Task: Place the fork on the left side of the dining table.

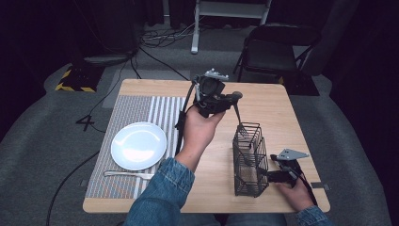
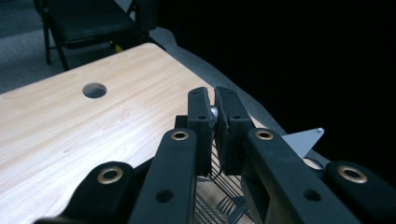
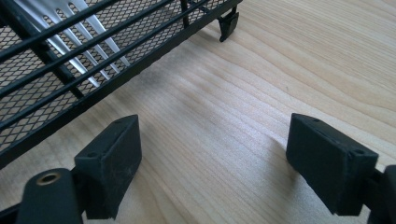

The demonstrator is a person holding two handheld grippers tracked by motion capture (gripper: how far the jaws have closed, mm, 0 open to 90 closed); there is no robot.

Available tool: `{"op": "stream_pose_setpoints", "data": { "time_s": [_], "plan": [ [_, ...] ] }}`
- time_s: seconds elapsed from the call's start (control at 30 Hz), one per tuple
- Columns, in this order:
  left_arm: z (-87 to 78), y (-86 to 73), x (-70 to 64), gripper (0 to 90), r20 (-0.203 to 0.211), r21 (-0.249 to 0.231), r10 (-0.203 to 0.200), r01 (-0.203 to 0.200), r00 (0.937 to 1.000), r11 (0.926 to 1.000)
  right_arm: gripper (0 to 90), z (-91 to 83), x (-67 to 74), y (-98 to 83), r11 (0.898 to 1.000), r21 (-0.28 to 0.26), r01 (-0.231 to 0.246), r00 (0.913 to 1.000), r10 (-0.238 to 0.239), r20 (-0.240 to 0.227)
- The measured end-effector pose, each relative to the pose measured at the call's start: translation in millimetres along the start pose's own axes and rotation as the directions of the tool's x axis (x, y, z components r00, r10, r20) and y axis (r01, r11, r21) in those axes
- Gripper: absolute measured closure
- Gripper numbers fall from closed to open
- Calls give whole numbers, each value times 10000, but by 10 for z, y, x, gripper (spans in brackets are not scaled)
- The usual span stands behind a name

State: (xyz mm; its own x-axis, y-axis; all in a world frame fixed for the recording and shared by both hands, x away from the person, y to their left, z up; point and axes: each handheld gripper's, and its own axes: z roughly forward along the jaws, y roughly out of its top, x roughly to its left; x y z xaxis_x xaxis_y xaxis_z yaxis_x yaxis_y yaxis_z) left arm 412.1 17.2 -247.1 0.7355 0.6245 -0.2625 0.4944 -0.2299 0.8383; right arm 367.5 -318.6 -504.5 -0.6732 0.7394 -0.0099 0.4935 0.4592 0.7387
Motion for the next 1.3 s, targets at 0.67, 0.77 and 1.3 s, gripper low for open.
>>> {"op": "stream_pose_setpoints", "data": {
  "time_s": [0.67,0.77,1.3],
  "plan": [
    [-620,30,329,858,-1306,-719,-271,178,9911,9973,182,-1,1,0,10000,7,11,10000,-11,11],
    [-686,-9,384,858,-1578,-760,-342,224,9869,9969,183,-3,6,-2,10000,7,-28,10000,28,49],
    [-1011,-264,938,858,-2664,-1205,-1203,908,9563,9885,183,-3,5,-1,10000,14,-38,10000,38,41]
  ]
}}
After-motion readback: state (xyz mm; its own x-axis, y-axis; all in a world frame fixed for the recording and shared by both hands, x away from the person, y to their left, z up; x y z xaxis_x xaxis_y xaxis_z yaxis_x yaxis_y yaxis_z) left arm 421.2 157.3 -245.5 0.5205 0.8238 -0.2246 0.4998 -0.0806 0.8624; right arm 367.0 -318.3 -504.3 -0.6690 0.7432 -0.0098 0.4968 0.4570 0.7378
